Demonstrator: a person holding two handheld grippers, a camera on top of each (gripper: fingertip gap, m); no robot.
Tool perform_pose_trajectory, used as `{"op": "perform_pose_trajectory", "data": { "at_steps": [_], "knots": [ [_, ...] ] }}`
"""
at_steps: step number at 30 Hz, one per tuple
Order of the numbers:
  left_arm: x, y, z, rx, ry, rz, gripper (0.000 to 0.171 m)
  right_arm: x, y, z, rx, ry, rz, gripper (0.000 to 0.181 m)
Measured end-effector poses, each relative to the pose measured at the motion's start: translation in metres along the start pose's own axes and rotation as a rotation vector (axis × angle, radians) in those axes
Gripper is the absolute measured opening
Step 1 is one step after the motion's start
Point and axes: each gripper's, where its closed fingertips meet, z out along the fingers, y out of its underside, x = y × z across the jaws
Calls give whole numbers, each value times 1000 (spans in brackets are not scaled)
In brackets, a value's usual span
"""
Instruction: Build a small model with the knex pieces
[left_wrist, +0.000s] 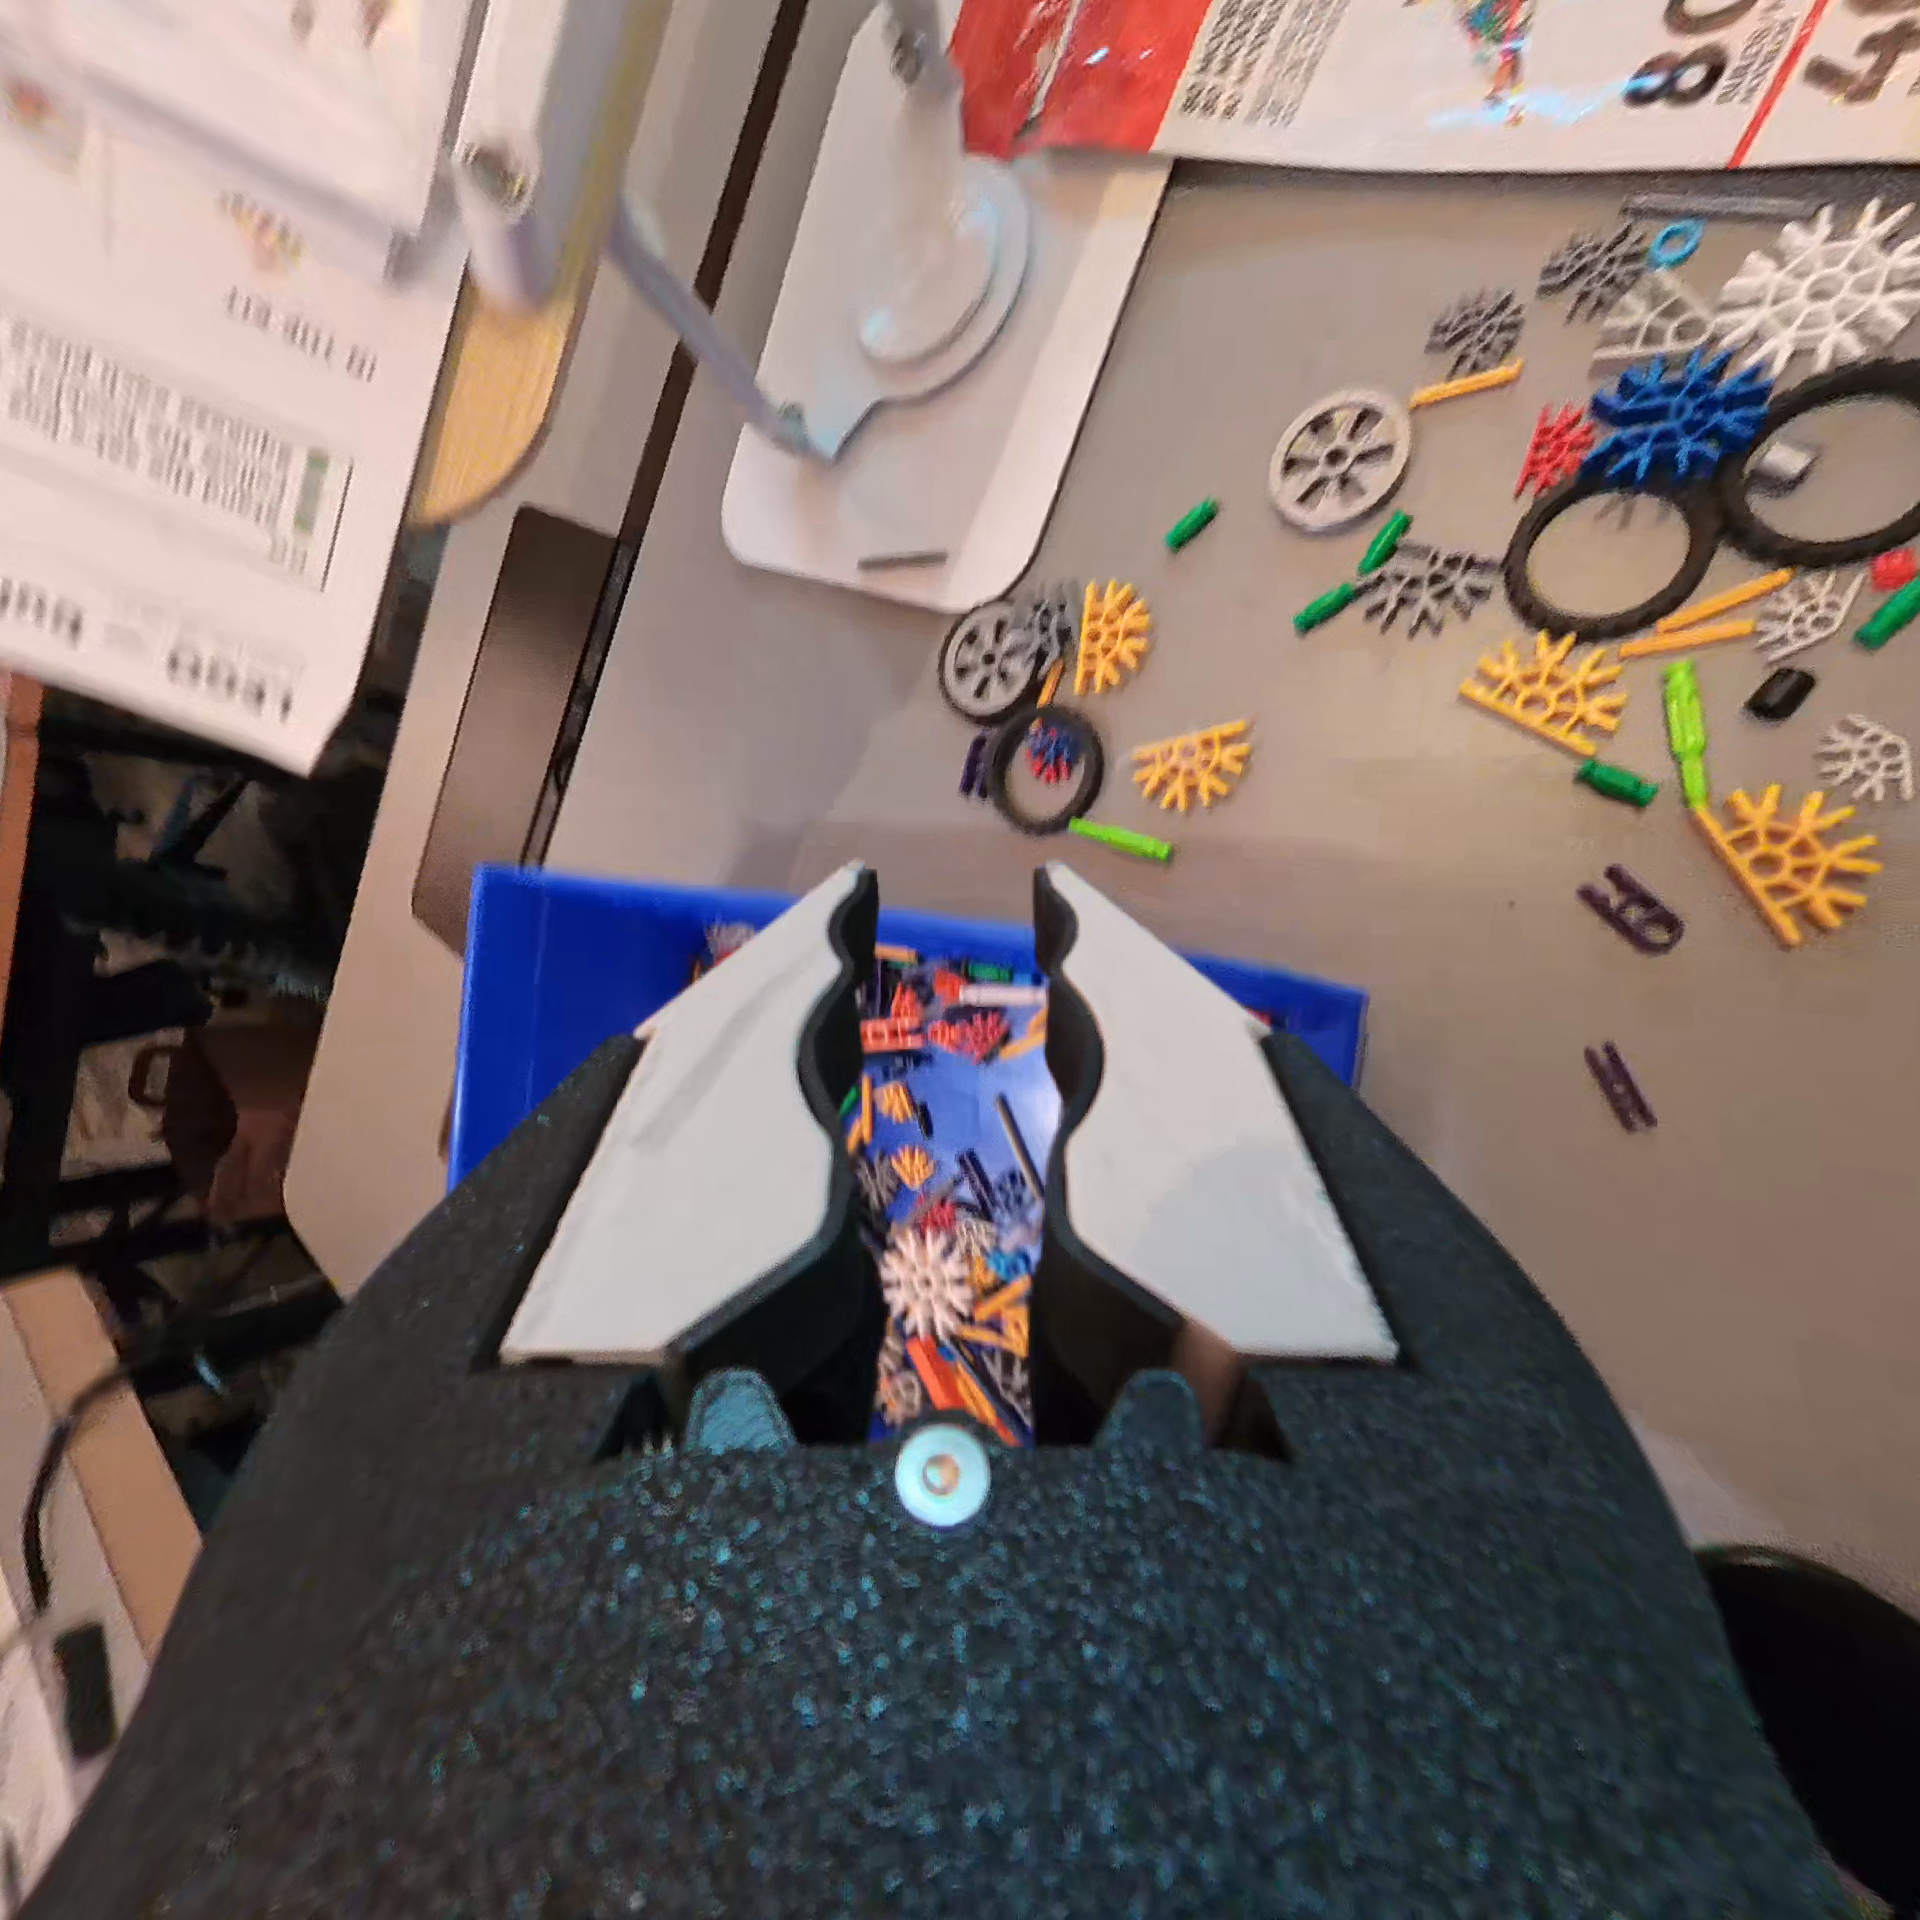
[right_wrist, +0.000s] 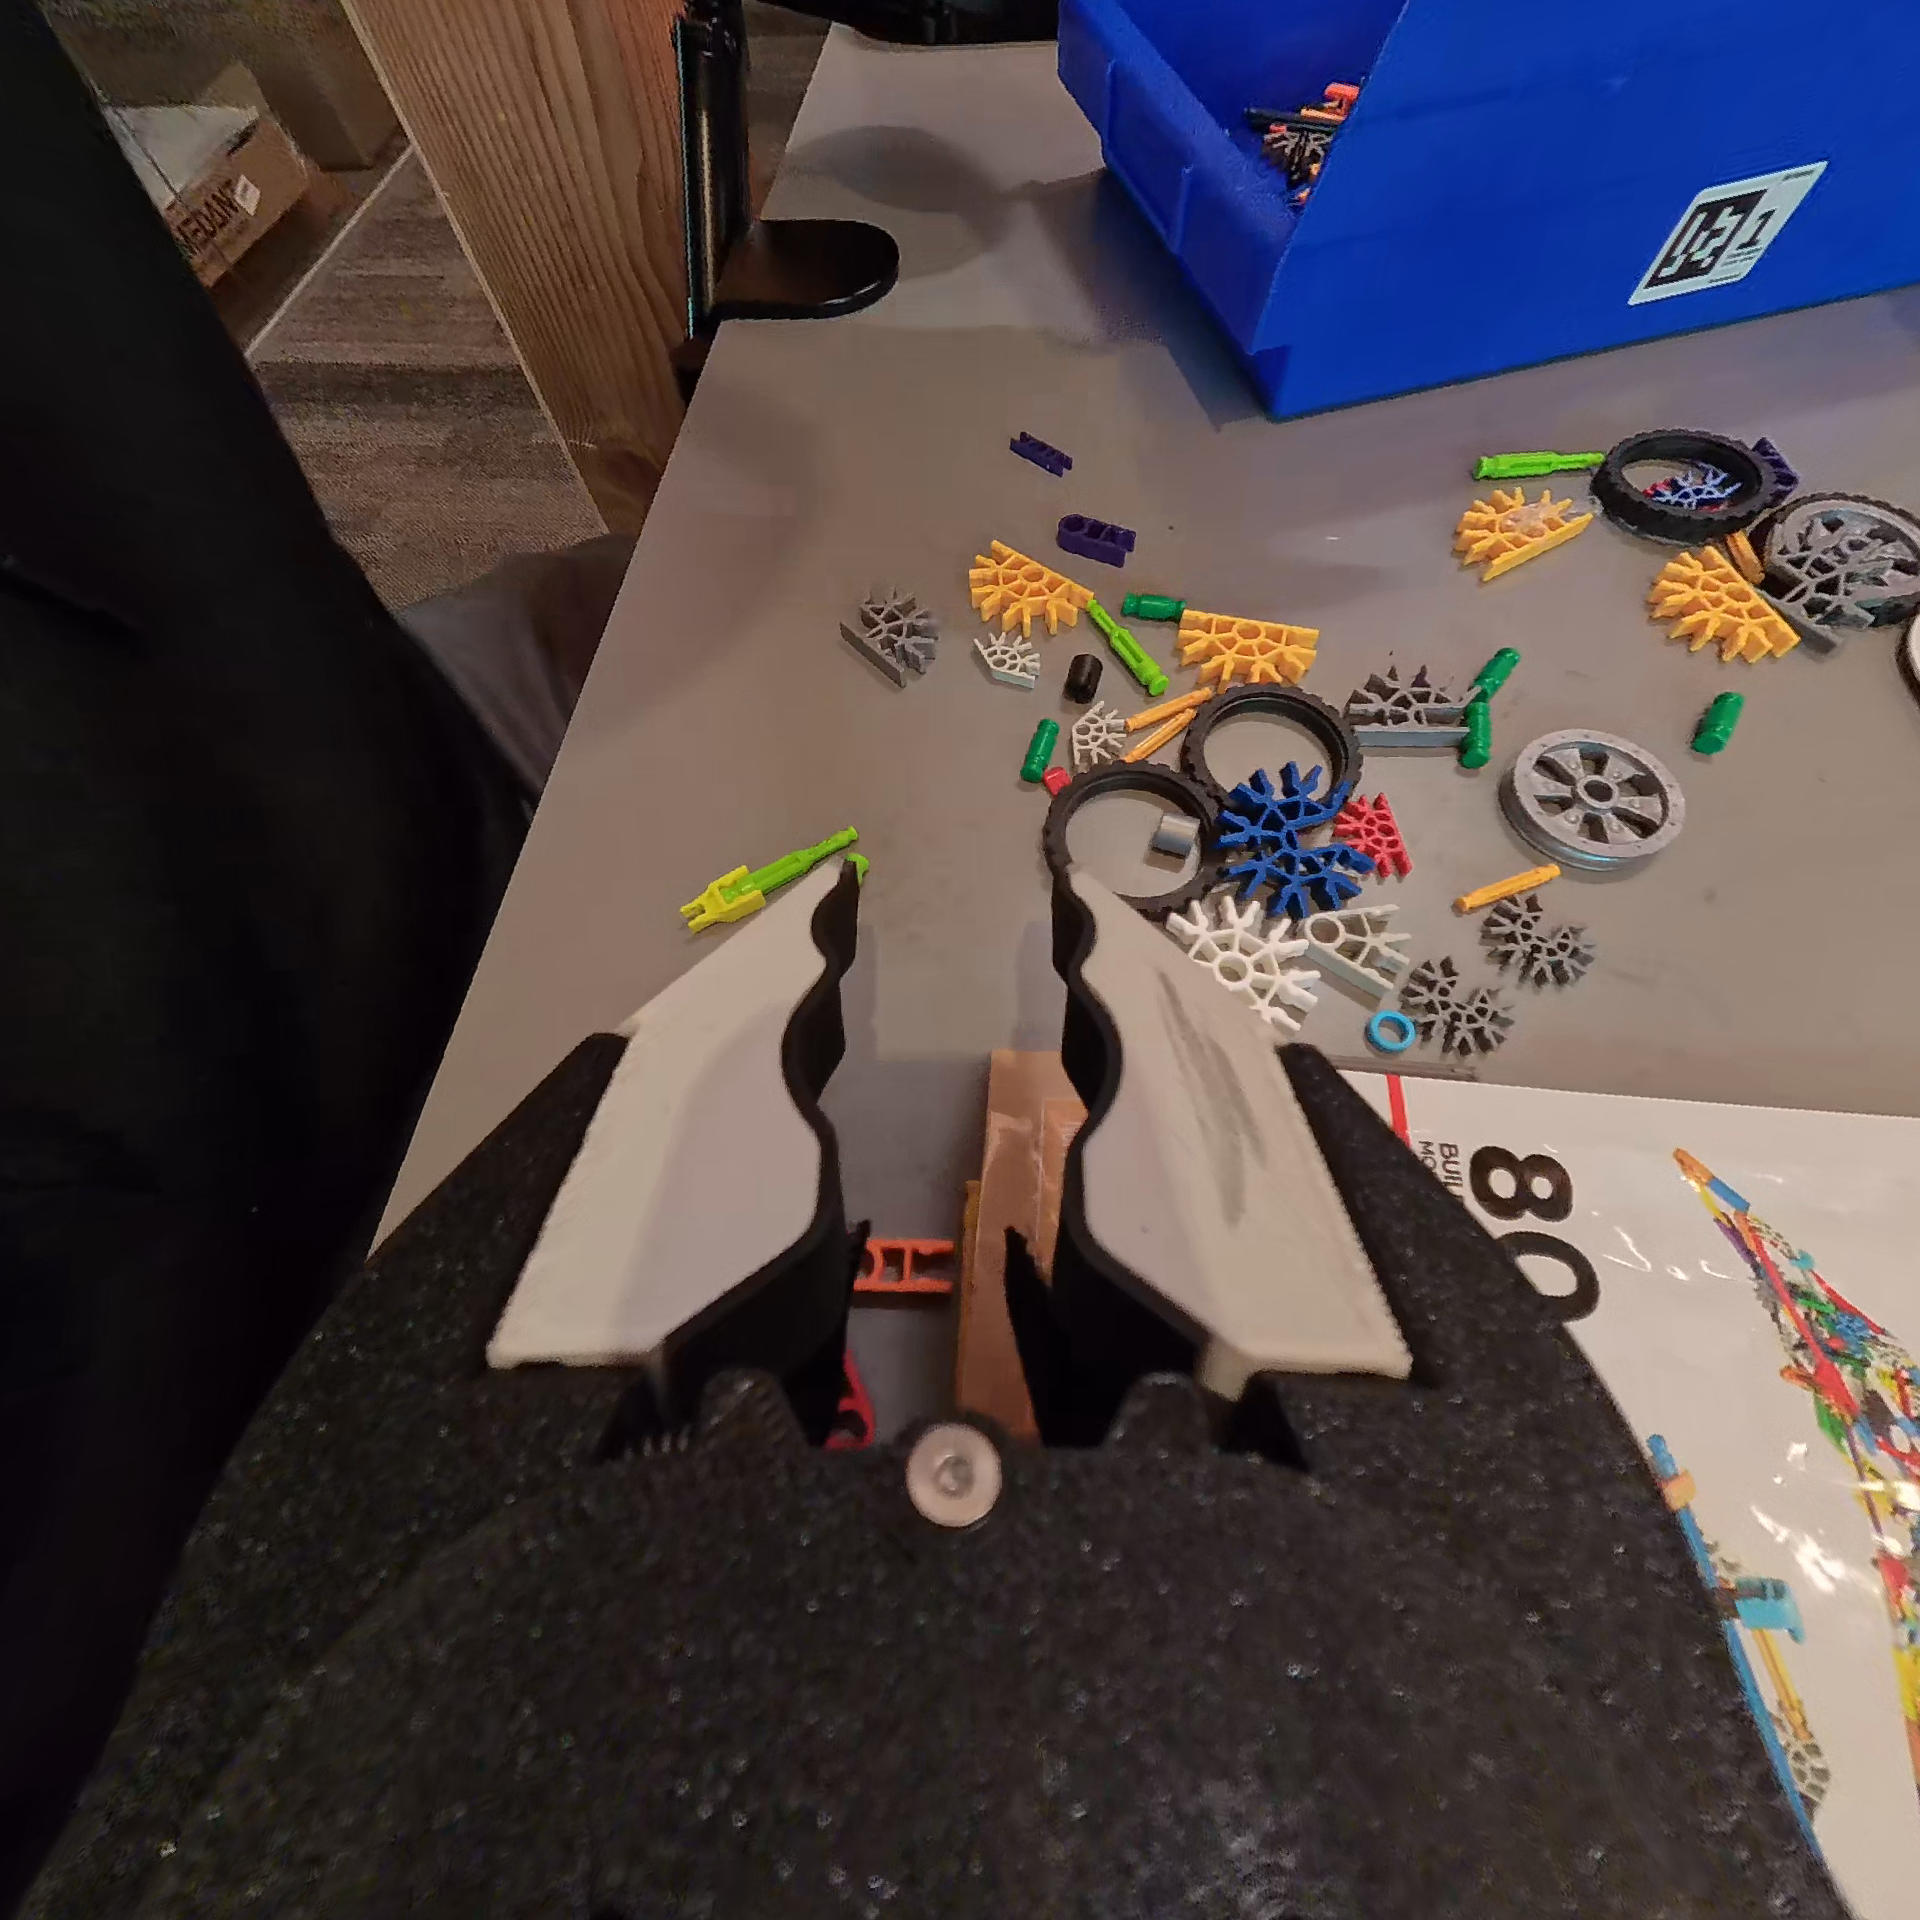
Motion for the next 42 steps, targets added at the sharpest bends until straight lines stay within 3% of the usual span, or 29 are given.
{"op": "perform_pose_trajectory", "data": {
  "at_steps": [4, 7, 14, 21, 30, 42],
  "knots": [
    [5, -38, 34, -25, 58, 151, 27, -3, 1, 0, -12, 9, -22, 36],
    [12, -49, 63, -75, 136, 242, 27, -4, 3, 0, -19, 15, -31, 36],
    [28, -21, 117, -321, 349, 355, 31, -8, 6, 0, -39, 13, -54, 36],
    [26, -10, 153, -401, 385, 377, 29, -8, 8, -1, -44, 19, -62, 36],
    [28, 3, 167, -471, 437, 357, 25, -8, 7, -2, -39, 18, -62, 36],
    [28, 0, 164, -431, 398, 347, 20, -8, 7, -4, -35, 19, -61, 36]
  ]
}}
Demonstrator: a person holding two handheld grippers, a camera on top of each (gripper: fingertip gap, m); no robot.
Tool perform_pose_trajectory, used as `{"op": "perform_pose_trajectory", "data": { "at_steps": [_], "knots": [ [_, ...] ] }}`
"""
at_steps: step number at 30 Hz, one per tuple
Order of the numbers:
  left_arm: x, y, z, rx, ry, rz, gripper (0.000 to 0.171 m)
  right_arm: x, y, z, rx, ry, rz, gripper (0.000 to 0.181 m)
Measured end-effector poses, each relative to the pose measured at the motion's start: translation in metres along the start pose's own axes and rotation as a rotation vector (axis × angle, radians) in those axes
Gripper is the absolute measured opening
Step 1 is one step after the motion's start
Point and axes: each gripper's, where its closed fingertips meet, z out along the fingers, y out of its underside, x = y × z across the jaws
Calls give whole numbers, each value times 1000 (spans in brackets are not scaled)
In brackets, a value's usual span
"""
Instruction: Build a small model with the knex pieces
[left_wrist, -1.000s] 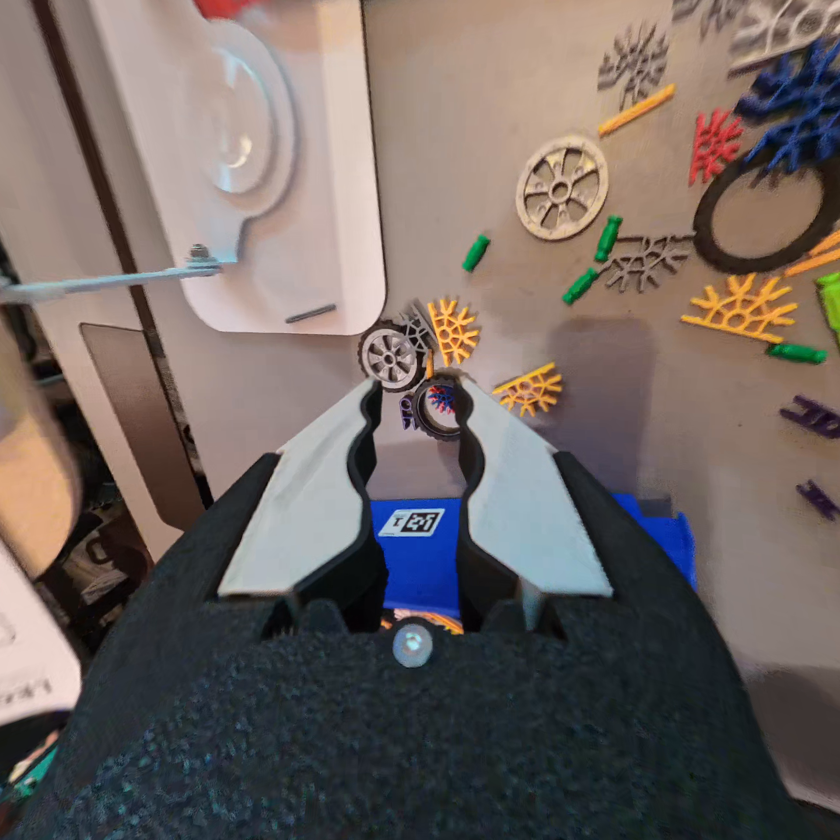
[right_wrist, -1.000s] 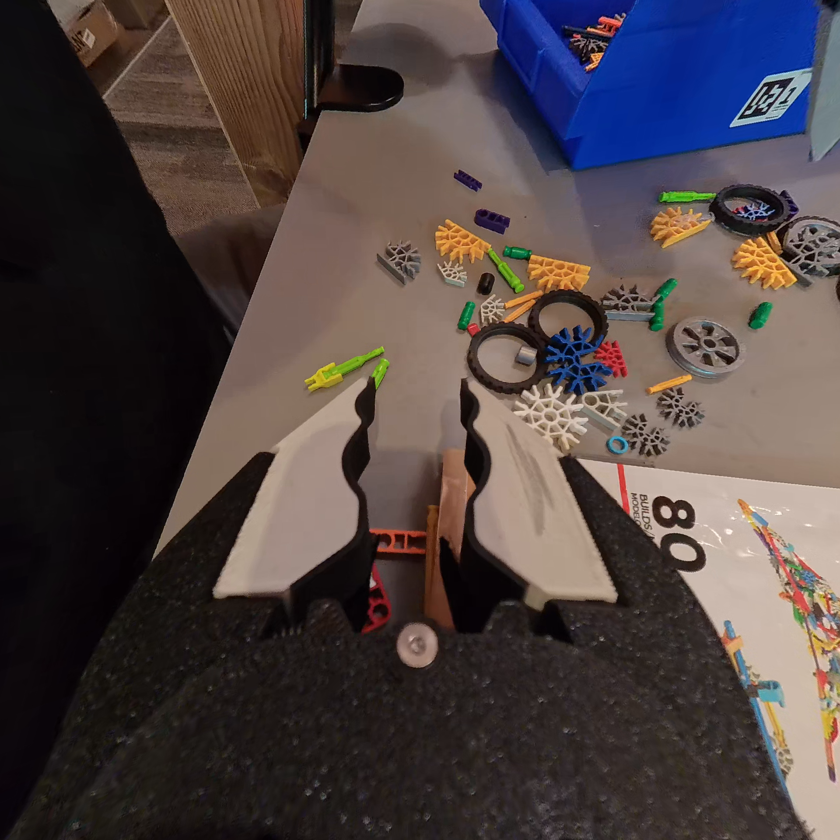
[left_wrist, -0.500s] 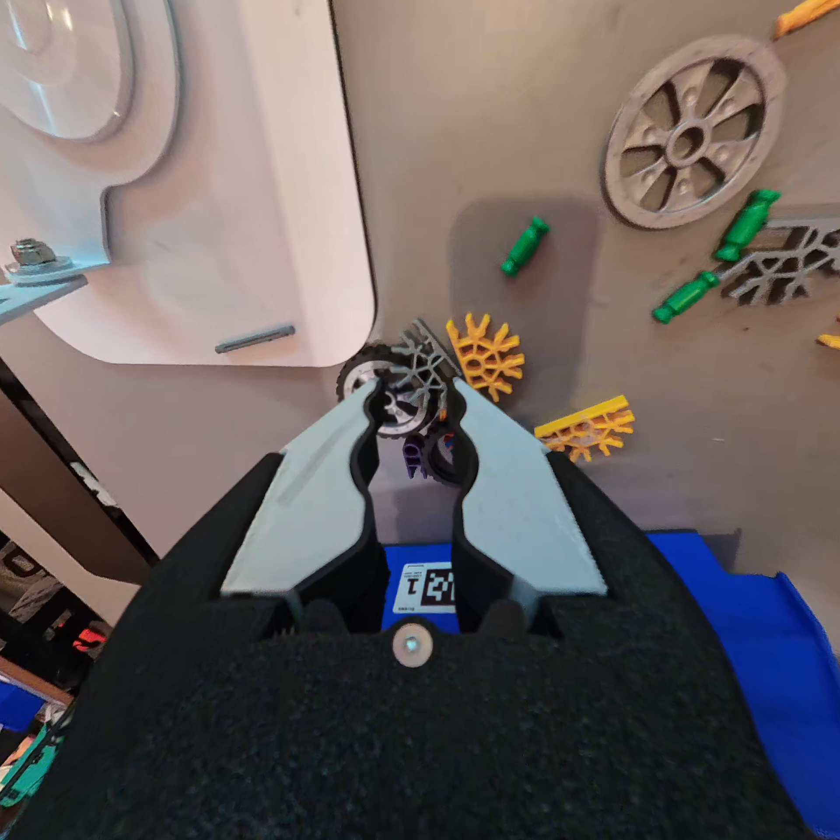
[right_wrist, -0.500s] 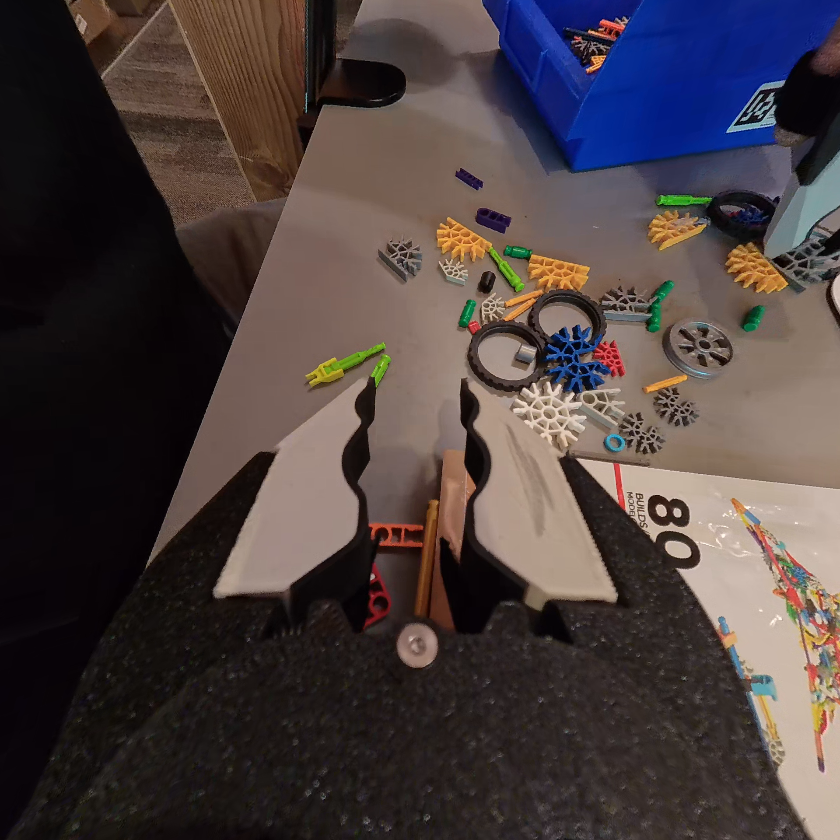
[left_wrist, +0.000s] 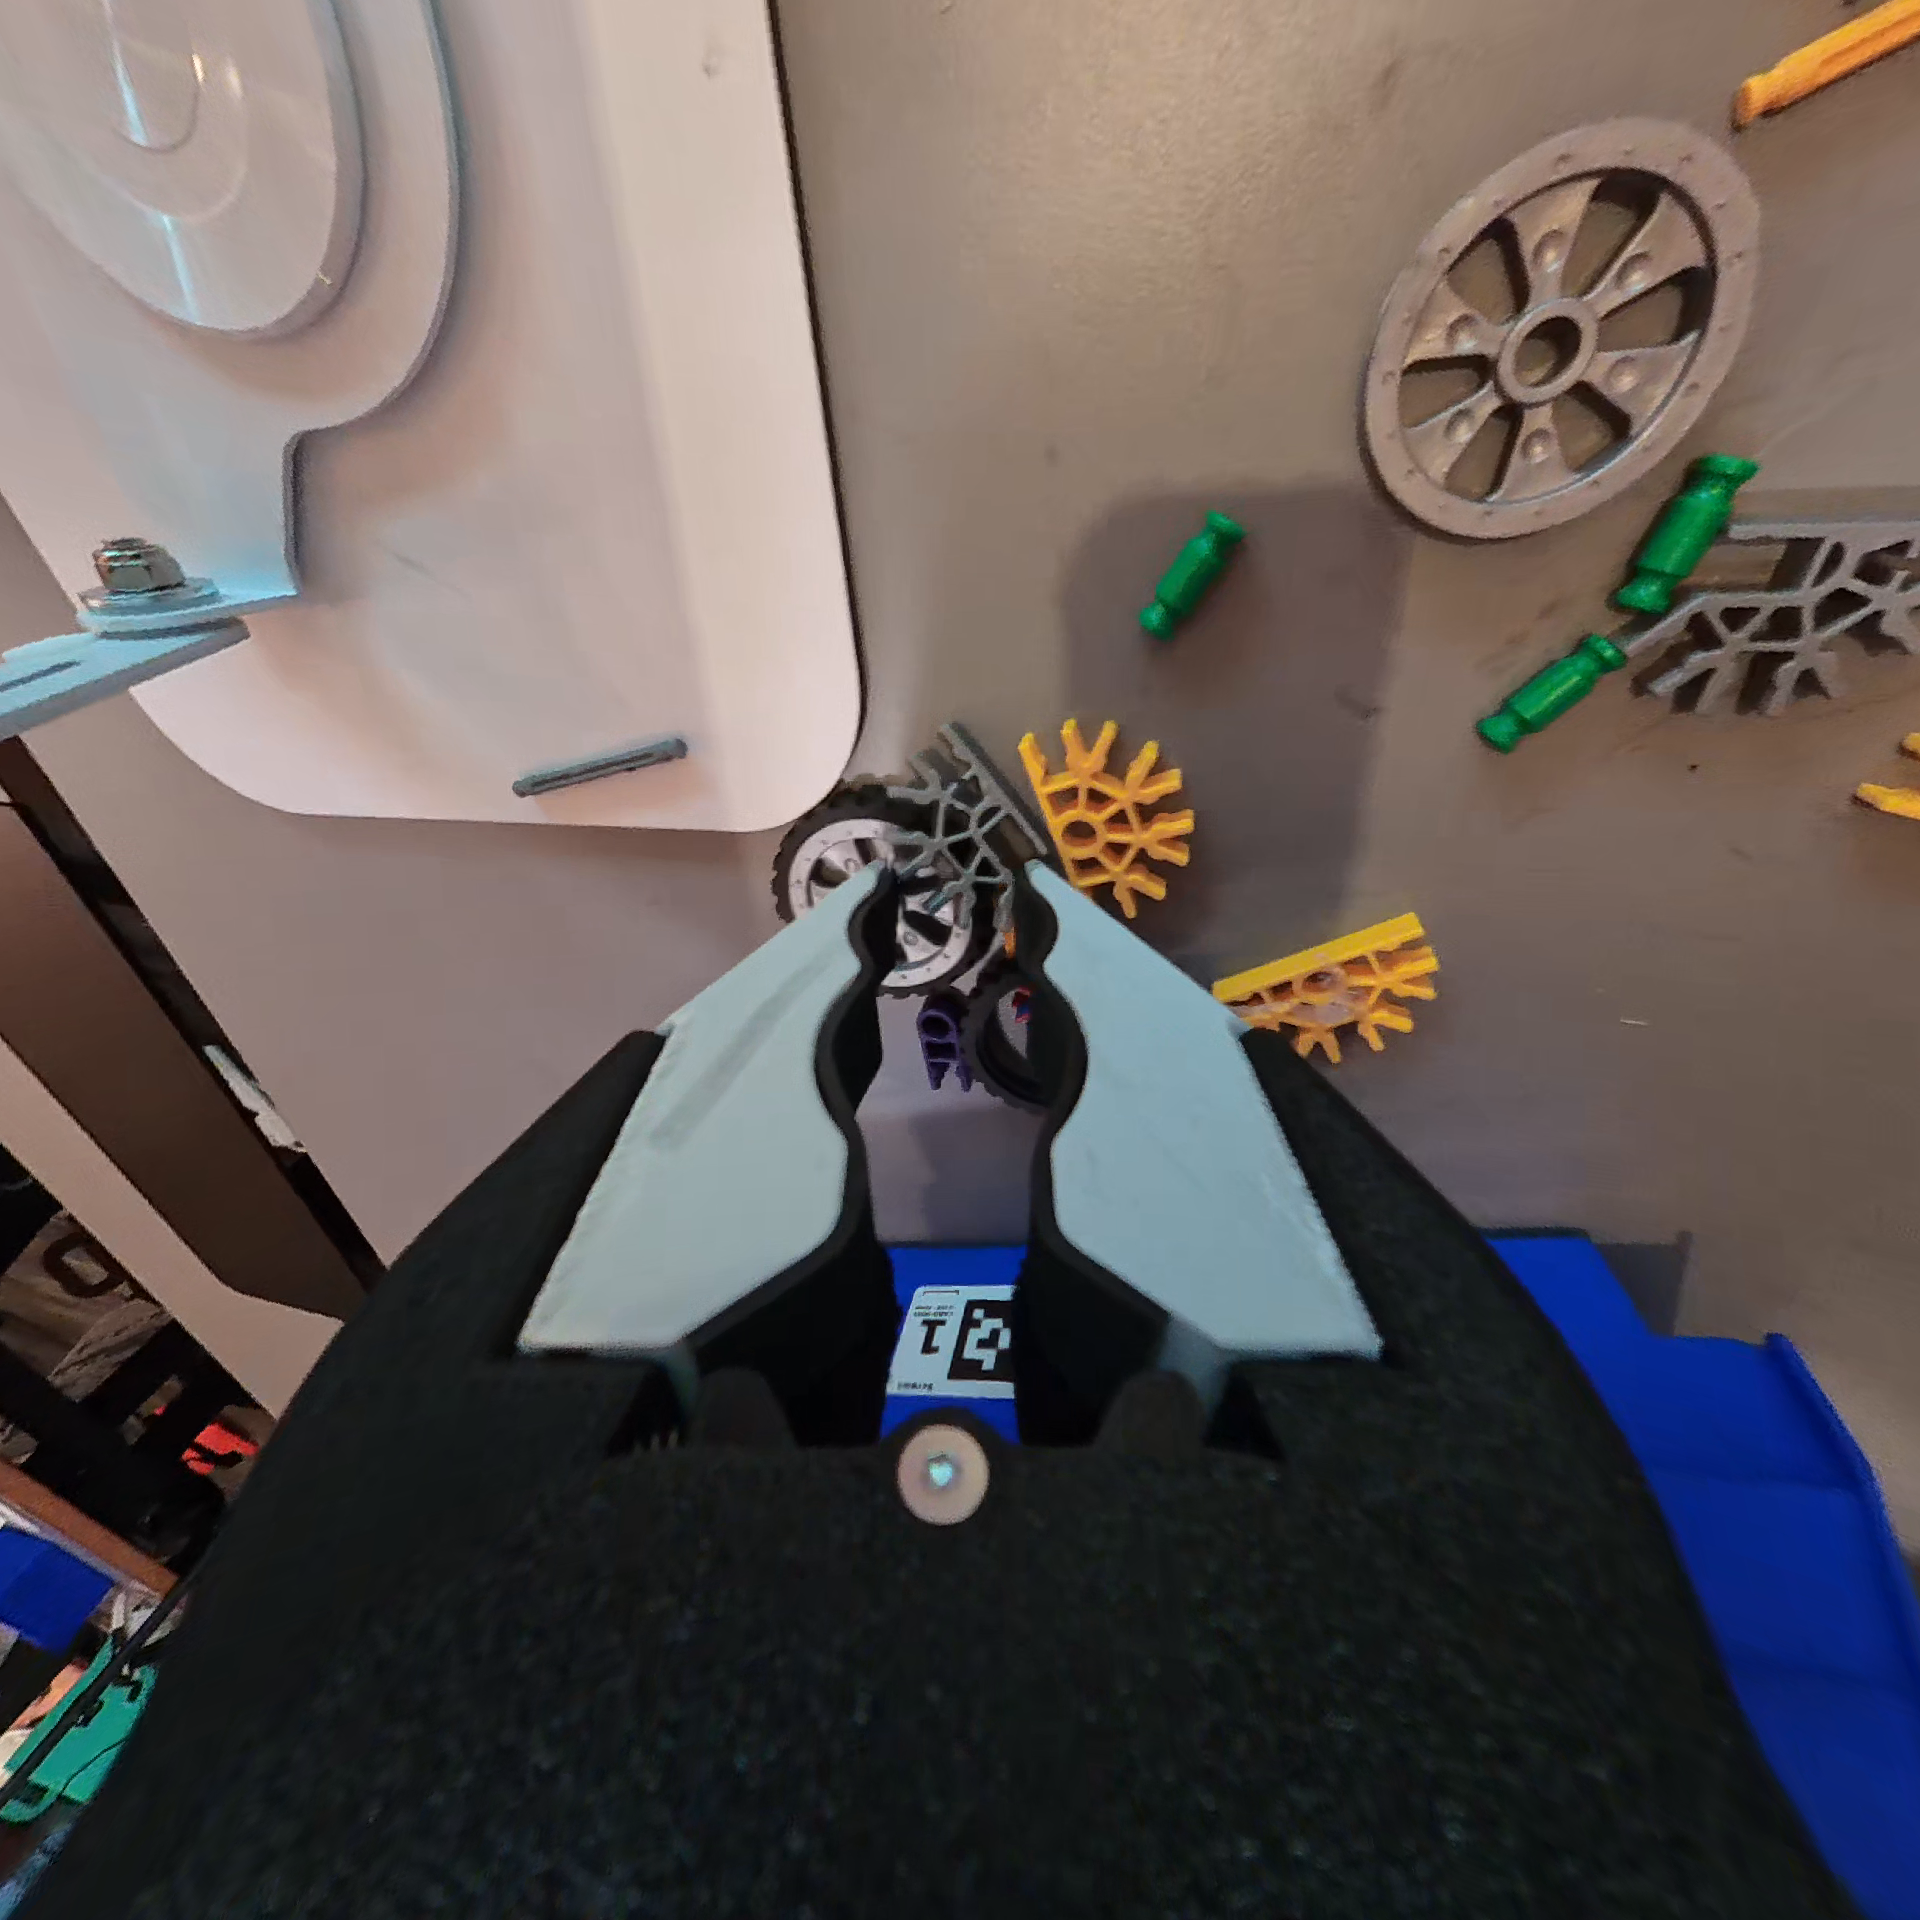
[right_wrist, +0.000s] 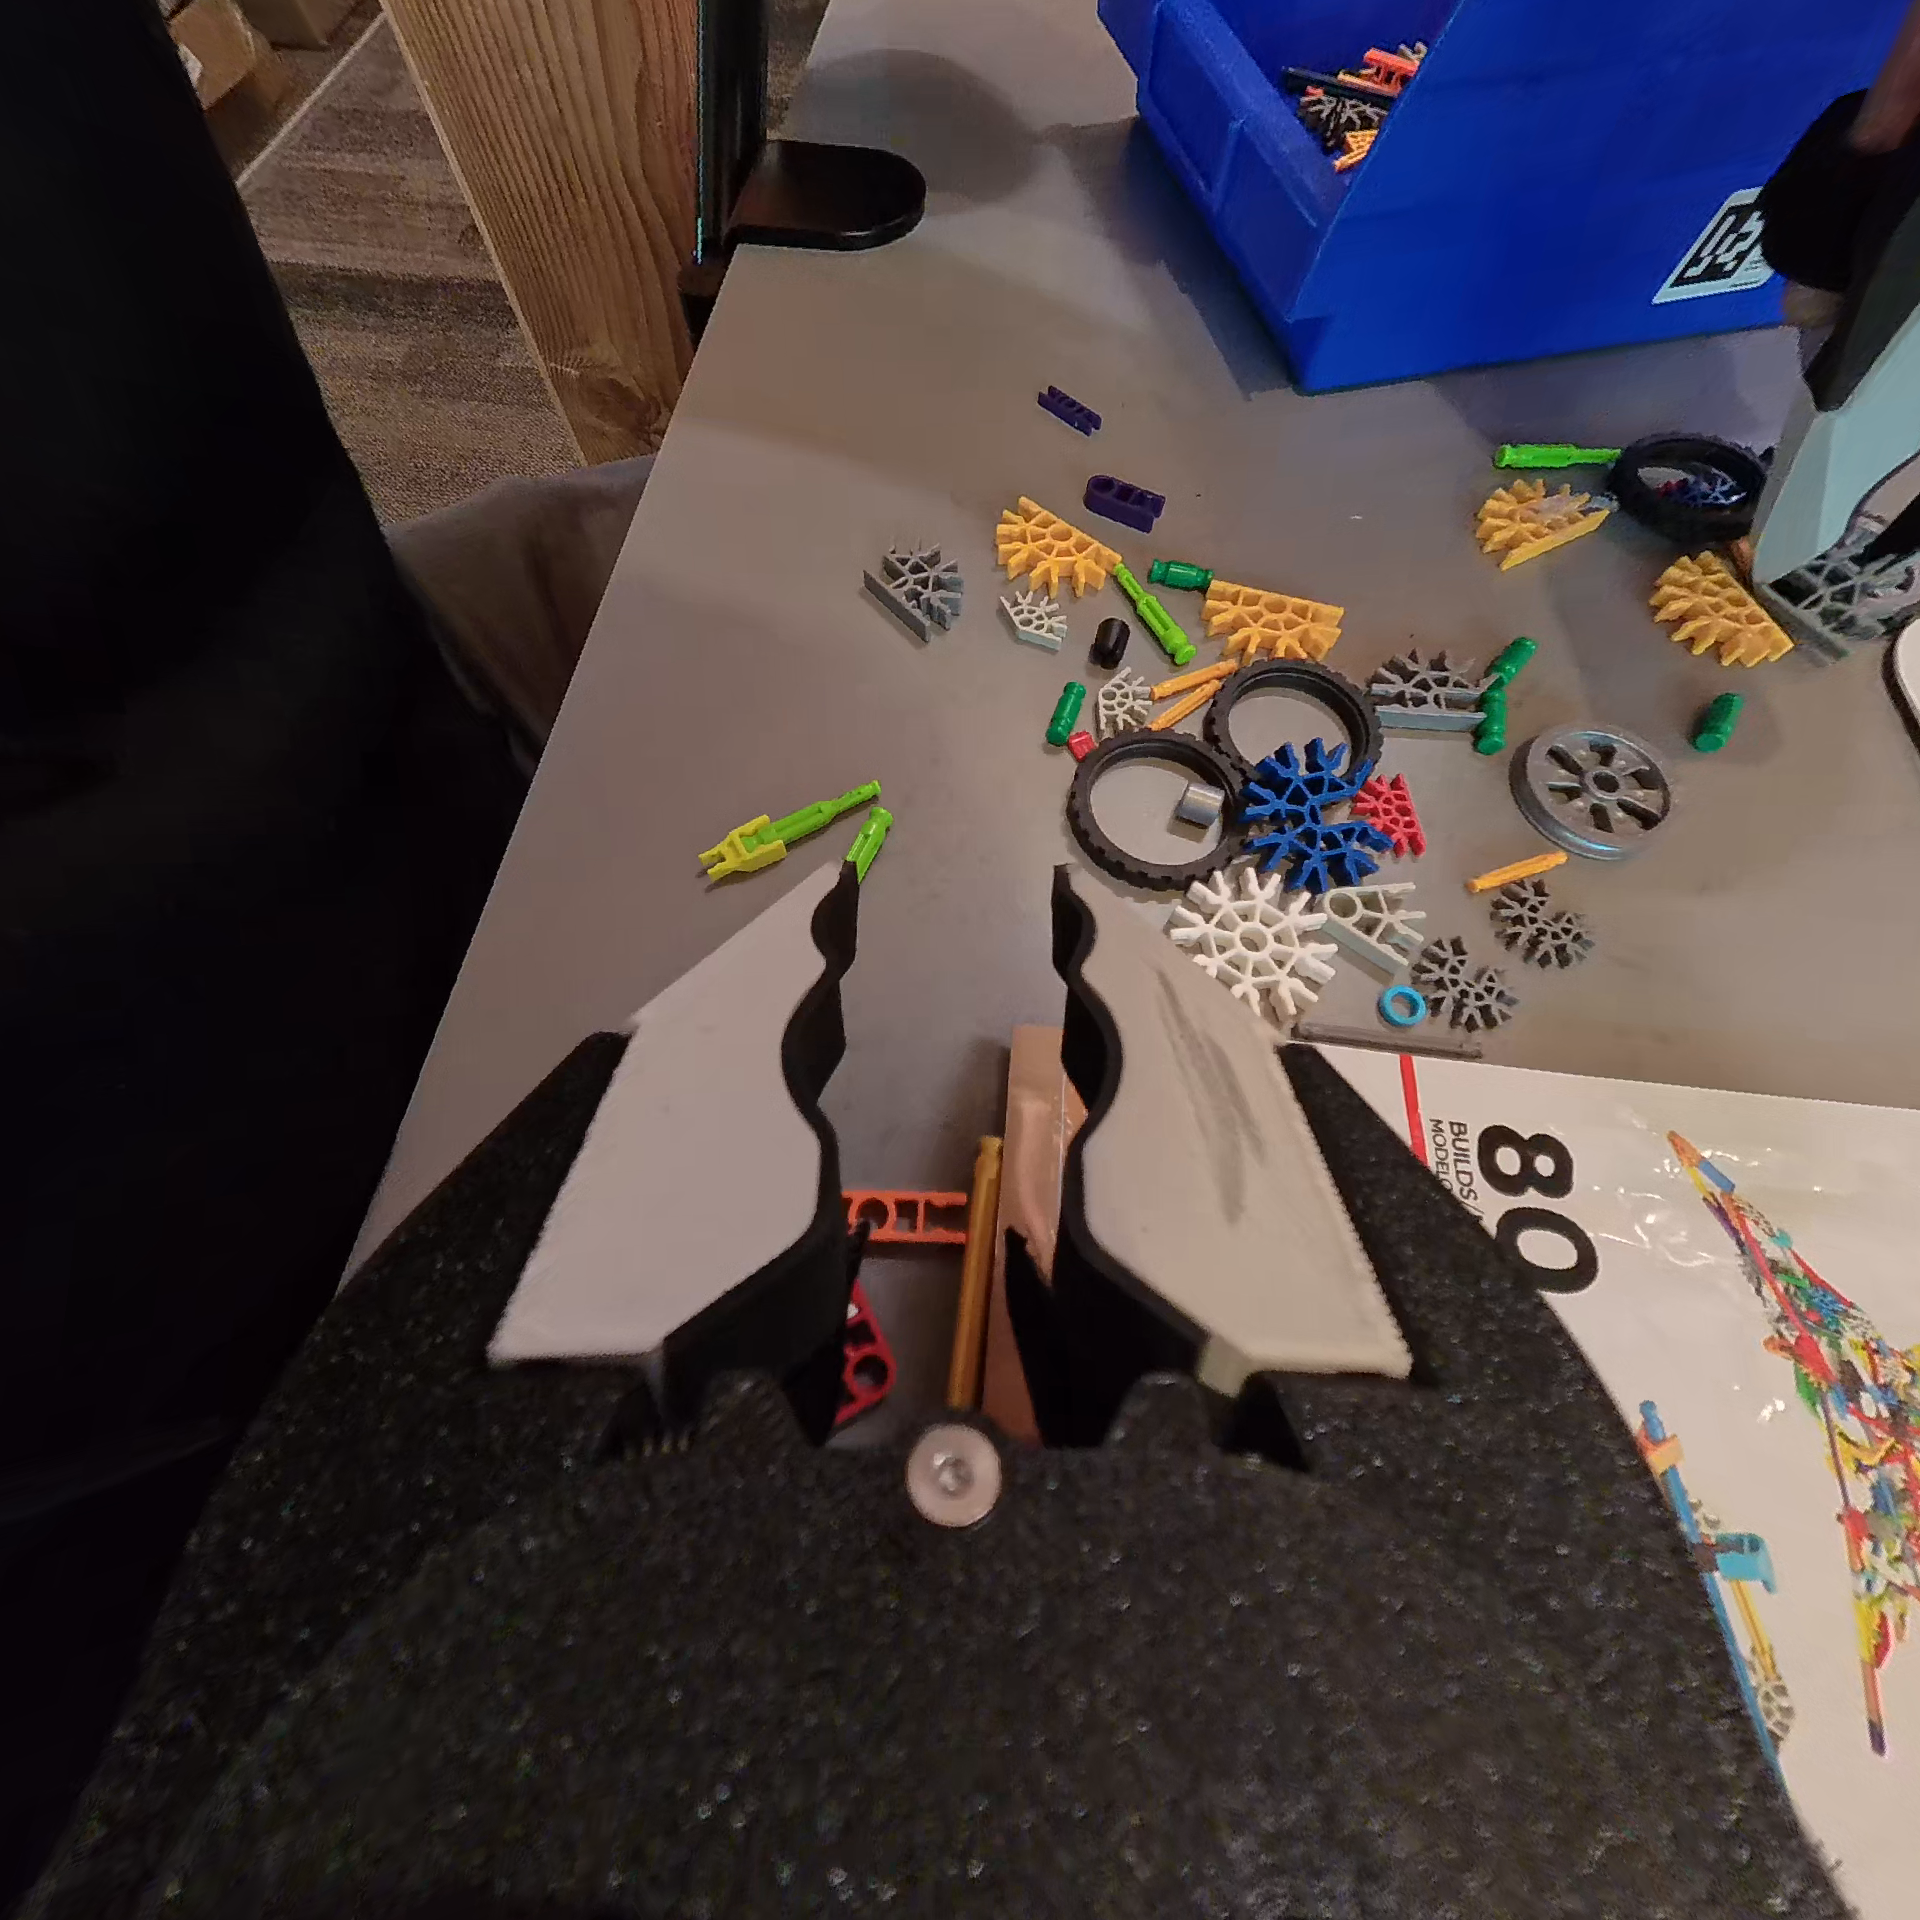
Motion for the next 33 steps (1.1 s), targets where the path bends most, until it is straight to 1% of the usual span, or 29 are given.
{"op": "perform_pose_trajectory", "data": {
  "at_steps": [7, 14, 19, 26, 30, 33],
  "knots": [
    [0, -3, -17, 50, -21, -23, 20, 1, 0, -1, 2, 5, 0, 36],
    [15, -16, -40, 139, -11, -47, 20, 1, 0, -1, -1, 14, -6, 36],
    [32, -29, -55, 212, 8, -78, 20, 3, -2, -3, 8, 29, -8, 36],
    [58, -47, -78, 342, 50, -173, 20, 8, -7, -5, 35, 54, 6, 36],
    [76, -57, -88, 405, 74, -202, 20, 19, -14, -11, 83, 92, 71, 36],
    [89, -67, -98, 443, 91, -204, 20, 31, -21, -18, 148, 127, 142, 36]
  ]
}}
